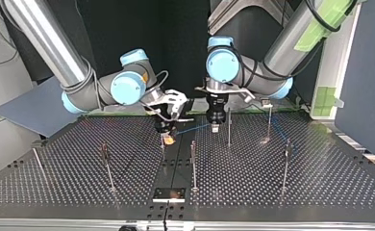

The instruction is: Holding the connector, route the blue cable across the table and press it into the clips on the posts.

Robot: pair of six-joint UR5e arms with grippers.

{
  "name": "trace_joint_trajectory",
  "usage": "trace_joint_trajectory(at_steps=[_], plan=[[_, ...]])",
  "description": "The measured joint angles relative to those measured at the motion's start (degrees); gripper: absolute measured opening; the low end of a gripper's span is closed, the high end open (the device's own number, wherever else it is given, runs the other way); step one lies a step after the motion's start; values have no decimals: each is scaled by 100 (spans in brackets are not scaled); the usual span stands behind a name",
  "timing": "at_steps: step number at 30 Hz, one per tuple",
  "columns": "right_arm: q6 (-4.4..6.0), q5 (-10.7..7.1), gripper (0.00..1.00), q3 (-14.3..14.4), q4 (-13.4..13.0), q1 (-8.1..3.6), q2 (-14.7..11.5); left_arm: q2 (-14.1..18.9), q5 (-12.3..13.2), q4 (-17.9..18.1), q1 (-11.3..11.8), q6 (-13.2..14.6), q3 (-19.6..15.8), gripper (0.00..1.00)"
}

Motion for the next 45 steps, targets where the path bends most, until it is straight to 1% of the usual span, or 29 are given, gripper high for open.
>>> trace_joint_trajectory(at_steps=[4,8,19,22,27,30,33,36,39,43,45], plan=[[13,-3,0,0,108,3,-153,227,6,-9,-11,21,-121,0],[20,-5,0,0,154,29,-303,435,5,-56,-63,87,-207,0],[22,-42,0,0,258,54,-904,783,18,-29,-222,126,-275,0],[22,-46,0,11,291,54,-1015,881,25,-24,-235,115,-276,0],[22,-48,0,27,298,58,-1074,927,30,-16,-234,105,-273,0],[22,-48,0,29,298,44,-1067,899,86,58,-170,67,-209,0],[22,-48,0,30,294,21,-1034,764,221,101,-91,52,-58,0],[22,-51,0,31,291,4,-989,601,293,106,-40,44,115,0],[22,-88,0,29,286,-9,-969,511,290,82,8,35,284,0],[22,-176,0,28,277,-34,-962,480,226,-26,94,39,503,0],[22,-193,0,27,275,-39,-962,474,237,-60,152,43,579,0]])
